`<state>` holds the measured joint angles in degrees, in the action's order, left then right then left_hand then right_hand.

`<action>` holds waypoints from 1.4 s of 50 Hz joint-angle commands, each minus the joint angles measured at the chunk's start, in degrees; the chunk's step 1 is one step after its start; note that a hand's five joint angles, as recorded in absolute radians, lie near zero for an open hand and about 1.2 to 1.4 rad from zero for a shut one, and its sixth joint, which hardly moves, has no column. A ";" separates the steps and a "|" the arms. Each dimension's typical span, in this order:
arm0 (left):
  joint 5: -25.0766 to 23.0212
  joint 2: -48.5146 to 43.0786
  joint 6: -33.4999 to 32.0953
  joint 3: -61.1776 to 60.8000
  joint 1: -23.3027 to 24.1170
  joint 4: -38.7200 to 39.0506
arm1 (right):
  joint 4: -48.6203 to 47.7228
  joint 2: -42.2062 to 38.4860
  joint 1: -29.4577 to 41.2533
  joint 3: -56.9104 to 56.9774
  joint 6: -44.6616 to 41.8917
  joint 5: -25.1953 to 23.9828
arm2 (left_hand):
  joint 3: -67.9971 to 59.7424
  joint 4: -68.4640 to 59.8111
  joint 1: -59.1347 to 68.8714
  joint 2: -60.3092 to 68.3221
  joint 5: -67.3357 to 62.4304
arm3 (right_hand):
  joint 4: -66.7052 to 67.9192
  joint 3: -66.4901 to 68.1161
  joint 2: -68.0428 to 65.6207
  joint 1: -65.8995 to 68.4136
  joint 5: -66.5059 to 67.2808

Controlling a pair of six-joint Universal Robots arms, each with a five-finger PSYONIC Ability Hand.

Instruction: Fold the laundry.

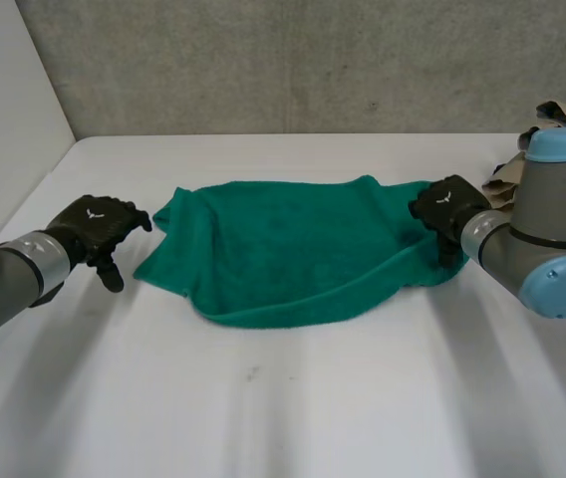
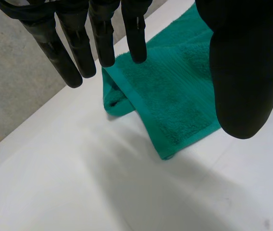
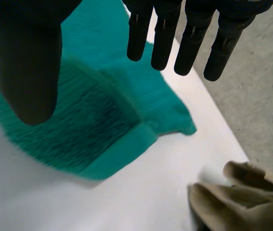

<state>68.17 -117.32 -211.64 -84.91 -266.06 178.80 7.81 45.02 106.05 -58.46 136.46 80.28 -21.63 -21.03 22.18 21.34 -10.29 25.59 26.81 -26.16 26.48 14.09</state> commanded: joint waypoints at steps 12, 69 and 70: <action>0.39 -1.33 -0.18 0.97 1.77 0.32 | 12.83 -7.84 -0.50 11.96 -2.69 1.02 | -1.36 -1.97 0.82 1.66 -2.70 | 3.07 1.85 -2.51 2.18 4.57; 11.55 -21.54 -6.86 22.86 16.18 -5.92 | 2.03 9.30 -7.53 -7.89 18.84 3.57 | -27.10 -27.71 26.55 27.39 -28.44 | 54.41 53.19 -53.84 53.52 55.91; 11.90 -21.81 -7.29 23.12 16.27 -5.92 | 2.03 9.30 -7.62 -8.16 18.84 3.57 | -27.10 -27.71 26.55 27.39 -28.44 | 54.41 53.19 -53.84 53.52 55.91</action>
<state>79.08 -138.15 -217.15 -62.92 -250.34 173.01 10.07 54.28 98.59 -65.55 155.30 84.03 -43.17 -43.11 43.20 43.15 -32.98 68.30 67.75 -67.38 65.32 57.15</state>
